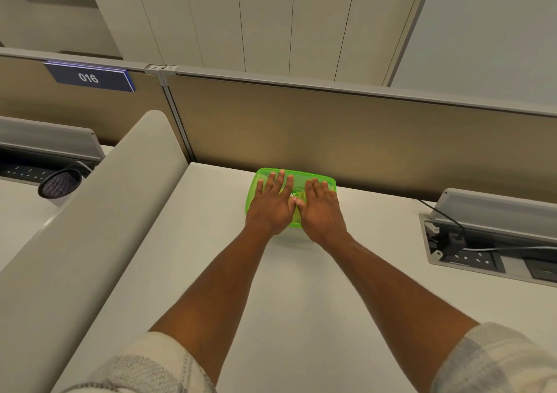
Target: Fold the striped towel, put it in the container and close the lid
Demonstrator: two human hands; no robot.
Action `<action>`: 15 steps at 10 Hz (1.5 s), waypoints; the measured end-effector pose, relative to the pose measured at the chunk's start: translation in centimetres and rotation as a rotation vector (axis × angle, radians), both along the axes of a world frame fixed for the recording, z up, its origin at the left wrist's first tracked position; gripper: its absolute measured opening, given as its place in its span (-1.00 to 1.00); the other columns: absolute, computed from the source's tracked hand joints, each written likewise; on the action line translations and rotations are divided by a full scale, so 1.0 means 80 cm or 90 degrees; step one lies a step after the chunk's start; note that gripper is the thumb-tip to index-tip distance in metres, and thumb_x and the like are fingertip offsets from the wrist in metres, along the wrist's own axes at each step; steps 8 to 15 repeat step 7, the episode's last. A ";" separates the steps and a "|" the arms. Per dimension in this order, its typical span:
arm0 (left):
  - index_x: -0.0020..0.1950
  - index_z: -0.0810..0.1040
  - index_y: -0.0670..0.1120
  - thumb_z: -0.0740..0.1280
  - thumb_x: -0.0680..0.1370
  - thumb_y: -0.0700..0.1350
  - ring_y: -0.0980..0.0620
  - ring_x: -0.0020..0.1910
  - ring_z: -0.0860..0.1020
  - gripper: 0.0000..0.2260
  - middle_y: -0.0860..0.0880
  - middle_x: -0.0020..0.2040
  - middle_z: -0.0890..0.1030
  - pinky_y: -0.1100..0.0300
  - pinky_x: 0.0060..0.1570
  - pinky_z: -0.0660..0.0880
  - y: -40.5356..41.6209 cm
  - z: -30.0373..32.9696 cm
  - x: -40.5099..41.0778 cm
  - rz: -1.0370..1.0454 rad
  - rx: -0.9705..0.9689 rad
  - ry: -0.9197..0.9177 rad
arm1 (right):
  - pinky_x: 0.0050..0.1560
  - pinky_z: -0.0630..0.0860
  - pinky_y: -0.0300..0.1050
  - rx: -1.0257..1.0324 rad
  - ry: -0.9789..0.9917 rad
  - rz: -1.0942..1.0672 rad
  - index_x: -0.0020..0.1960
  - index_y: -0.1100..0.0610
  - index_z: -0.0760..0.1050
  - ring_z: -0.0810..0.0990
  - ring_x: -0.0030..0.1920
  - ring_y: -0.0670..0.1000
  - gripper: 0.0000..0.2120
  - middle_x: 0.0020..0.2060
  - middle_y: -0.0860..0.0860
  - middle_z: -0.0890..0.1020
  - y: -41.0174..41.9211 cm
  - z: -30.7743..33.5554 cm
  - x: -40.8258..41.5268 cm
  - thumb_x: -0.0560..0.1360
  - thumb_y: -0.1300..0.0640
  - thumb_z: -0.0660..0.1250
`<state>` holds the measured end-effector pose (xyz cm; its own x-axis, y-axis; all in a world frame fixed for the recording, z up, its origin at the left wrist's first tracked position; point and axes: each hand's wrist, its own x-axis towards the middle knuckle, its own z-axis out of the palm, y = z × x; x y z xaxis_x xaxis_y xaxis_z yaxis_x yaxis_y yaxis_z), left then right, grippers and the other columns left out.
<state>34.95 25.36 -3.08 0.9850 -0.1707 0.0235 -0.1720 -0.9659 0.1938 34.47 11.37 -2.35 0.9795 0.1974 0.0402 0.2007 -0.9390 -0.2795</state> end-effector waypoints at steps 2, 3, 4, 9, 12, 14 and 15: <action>0.62 -0.04 -0.07 -0.05 0.68 0.07 -0.09 0.60 -0.09 -0.47 -0.09 0.62 -0.03 -0.06 0.55 -0.13 -0.002 -0.010 0.000 0.012 0.010 -0.034 | 0.55 -0.13 0.07 -0.064 -0.020 -0.009 0.58 0.19 -0.04 -0.07 0.57 0.11 -0.44 0.58 0.12 0.03 0.001 -0.016 -0.008 0.67 -0.08 -0.17; 0.62 -0.04 -0.07 -0.06 0.68 0.06 -0.08 0.60 -0.09 -0.47 -0.09 0.62 -0.03 -0.06 0.55 -0.13 -0.001 -0.010 -0.002 0.014 0.017 -0.031 | 0.55 -0.13 0.07 -0.091 -0.031 -0.009 0.59 0.18 -0.06 -0.09 0.58 0.10 -0.44 0.58 0.12 0.01 0.003 -0.018 -0.010 0.67 -0.07 -0.18; 0.62 -0.04 -0.07 -0.06 0.68 0.06 -0.08 0.60 -0.10 -0.48 -0.09 0.62 -0.03 -0.05 0.55 -0.13 -0.002 -0.009 -0.003 0.014 0.017 -0.026 | 0.55 -0.14 0.07 -0.101 -0.031 -0.011 0.59 0.18 -0.06 -0.10 0.58 0.10 -0.44 0.58 0.11 -0.01 0.003 -0.018 -0.012 0.67 -0.07 -0.19; 0.61 -0.08 -0.15 -0.06 0.69 0.01 -0.09 0.60 -0.12 -0.47 -0.12 0.62 -0.08 0.00 0.56 -0.15 -0.010 0.008 -0.014 0.030 -0.024 -0.016 | 0.55 -0.18 0.06 -0.052 -0.007 -0.004 0.59 0.19 -0.10 -0.12 0.57 0.10 -0.43 0.58 0.12 -0.04 0.004 -0.001 -0.016 0.67 -0.07 -0.15; 0.61 -0.08 -0.15 -0.06 0.69 0.01 -0.09 0.60 -0.12 -0.47 -0.12 0.62 -0.08 0.00 0.56 -0.15 -0.010 0.008 -0.014 0.030 -0.024 -0.016 | 0.55 -0.18 0.06 -0.052 -0.007 -0.004 0.59 0.19 -0.10 -0.12 0.57 0.10 -0.43 0.58 0.12 -0.04 0.004 -0.001 -0.016 0.67 -0.07 -0.15; 0.61 -0.08 -0.15 -0.06 0.69 0.01 -0.09 0.60 -0.12 -0.47 -0.12 0.62 -0.08 0.00 0.56 -0.15 -0.010 0.008 -0.014 0.030 -0.024 -0.016 | 0.55 -0.18 0.06 -0.052 -0.007 -0.004 0.59 0.19 -0.10 -0.12 0.57 0.10 -0.43 0.58 0.12 -0.04 0.004 -0.001 -0.016 0.67 -0.07 -0.15; 0.61 -0.08 -0.15 -0.06 0.69 0.01 -0.09 0.60 -0.12 -0.47 -0.12 0.62 -0.08 0.00 0.56 -0.15 -0.010 0.008 -0.014 0.030 -0.024 -0.016 | 0.55 -0.18 0.06 -0.052 -0.007 -0.004 0.59 0.19 -0.10 -0.12 0.57 0.10 -0.43 0.58 0.12 -0.04 0.004 -0.001 -0.016 0.67 -0.07 -0.15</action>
